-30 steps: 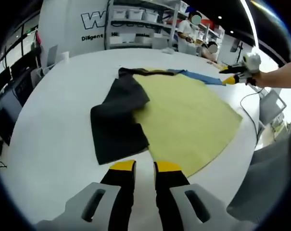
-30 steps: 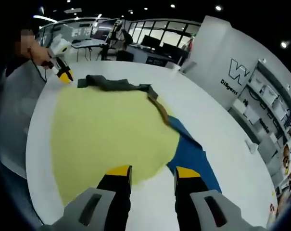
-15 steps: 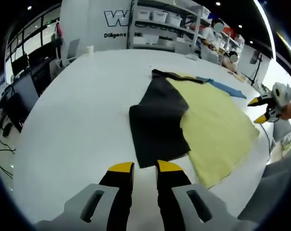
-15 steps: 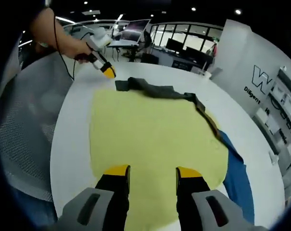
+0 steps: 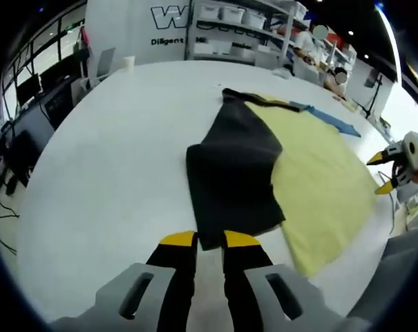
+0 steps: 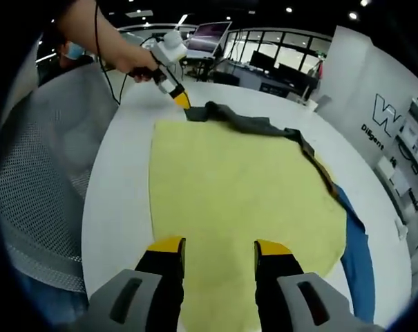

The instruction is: Fold the garment on the visible template until the final outline fits inside the template.

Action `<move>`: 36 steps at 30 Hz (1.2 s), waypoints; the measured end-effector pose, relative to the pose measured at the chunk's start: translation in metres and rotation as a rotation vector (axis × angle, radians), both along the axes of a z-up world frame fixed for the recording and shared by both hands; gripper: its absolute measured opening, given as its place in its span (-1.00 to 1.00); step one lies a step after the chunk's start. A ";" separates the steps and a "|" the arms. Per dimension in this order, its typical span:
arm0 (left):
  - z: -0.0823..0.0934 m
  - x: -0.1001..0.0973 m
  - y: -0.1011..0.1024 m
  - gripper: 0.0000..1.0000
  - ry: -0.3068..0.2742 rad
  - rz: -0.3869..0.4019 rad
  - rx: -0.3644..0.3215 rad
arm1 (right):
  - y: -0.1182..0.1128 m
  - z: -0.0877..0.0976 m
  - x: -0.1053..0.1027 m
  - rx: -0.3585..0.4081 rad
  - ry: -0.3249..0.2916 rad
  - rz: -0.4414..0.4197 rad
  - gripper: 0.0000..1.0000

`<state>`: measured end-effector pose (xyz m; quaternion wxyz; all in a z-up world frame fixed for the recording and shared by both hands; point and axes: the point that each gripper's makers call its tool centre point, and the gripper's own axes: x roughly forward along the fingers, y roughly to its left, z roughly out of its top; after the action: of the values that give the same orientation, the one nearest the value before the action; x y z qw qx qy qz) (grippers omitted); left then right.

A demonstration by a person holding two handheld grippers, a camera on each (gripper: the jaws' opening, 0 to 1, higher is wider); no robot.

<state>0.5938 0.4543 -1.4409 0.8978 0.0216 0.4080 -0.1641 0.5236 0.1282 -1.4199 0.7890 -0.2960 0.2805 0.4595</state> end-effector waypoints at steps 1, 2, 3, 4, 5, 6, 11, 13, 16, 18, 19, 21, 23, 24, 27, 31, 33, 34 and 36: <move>0.000 0.000 0.001 -0.82 -0.001 -0.007 0.014 | 0.000 -0.001 -0.001 -0.002 0.000 0.003 -0.29; -0.001 -0.001 0.003 -0.92 -0.001 -0.015 0.029 | 0.000 -0.002 -0.001 -0.005 0.001 0.006 -0.29; -0.001 -0.002 0.002 -0.94 0.005 -0.020 0.026 | 0.001 -0.003 -0.002 -0.006 0.002 0.008 -0.29; -0.001 -0.001 0.003 -0.95 0.001 -0.023 0.022 | 0.001 -0.003 -0.002 -0.005 0.003 0.010 -0.30; -0.001 -0.002 0.003 -0.96 0.001 -0.029 0.026 | 0.002 -0.003 -0.003 -0.004 0.004 0.011 -0.30; -0.001 -0.002 0.003 -0.96 0.000 -0.037 0.032 | 0.002 -0.003 -0.003 -0.003 0.006 0.011 -0.30; 0.003 0.002 0.017 -0.96 -0.011 -0.042 0.060 | 0.002 -0.006 -0.005 -0.011 0.013 0.020 -0.30; 0.004 0.005 0.026 -0.96 -0.015 -0.046 0.082 | 0.001 -0.006 -0.006 -0.011 0.015 0.020 -0.30; 0.007 0.015 0.043 -0.96 -0.018 -0.051 0.115 | -0.001 -0.008 -0.009 -0.019 0.026 0.020 -0.31; 0.010 0.021 0.054 -0.96 -0.024 -0.048 0.137 | -0.002 -0.010 -0.011 -0.023 0.037 0.017 -0.30; 0.012 0.027 0.061 -0.96 -0.026 -0.048 0.148 | -0.003 -0.010 -0.011 -0.024 0.039 0.016 -0.30; 0.015 0.034 0.073 -0.96 -0.032 -0.051 0.181 | -0.005 -0.012 -0.013 -0.030 0.052 0.016 -0.30; 0.018 0.041 0.082 -0.96 -0.034 -0.044 0.194 | -0.006 -0.013 -0.014 -0.034 0.055 0.018 -0.31; 0.018 0.048 0.091 -0.96 -0.038 -0.035 0.199 | -0.006 -0.013 -0.014 -0.035 0.057 0.019 -0.31; 0.023 0.059 0.102 -0.96 -0.043 -0.022 0.207 | -0.007 -0.014 -0.016 -0.037 0.070 0.019 -0.31; 0.026 0.073 0.112 -0.96 -0.053 -0.029 0.236 | -0.007 -0.016 -0.019 -0.039 0.092 0.019 -0.30; 0.027 0.077 0.118 -0.96 -0.054 -0.026 0.247 | -0.009 -0.019 -0.020 -0.043 0.103 0.019 -0.30; 0.027 0.078 0.120 -0.96 -0.055 -0.023 0.251 | -0.009 -0.020 -0.021 -0.044 0.108 0.018 -0.31; 0.026 0.080 0.129 -0.96 -0.052 -0.015 0.262 | -0.011 -0.022 -0.022 -0.046 0.120 0.015 -0.31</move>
<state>0.6737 0.5833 -1.4150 0.8963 0.1460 0.4024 -0.1157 0.5011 0.1175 -1.4422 0.7602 -0.2881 0.3358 0.4758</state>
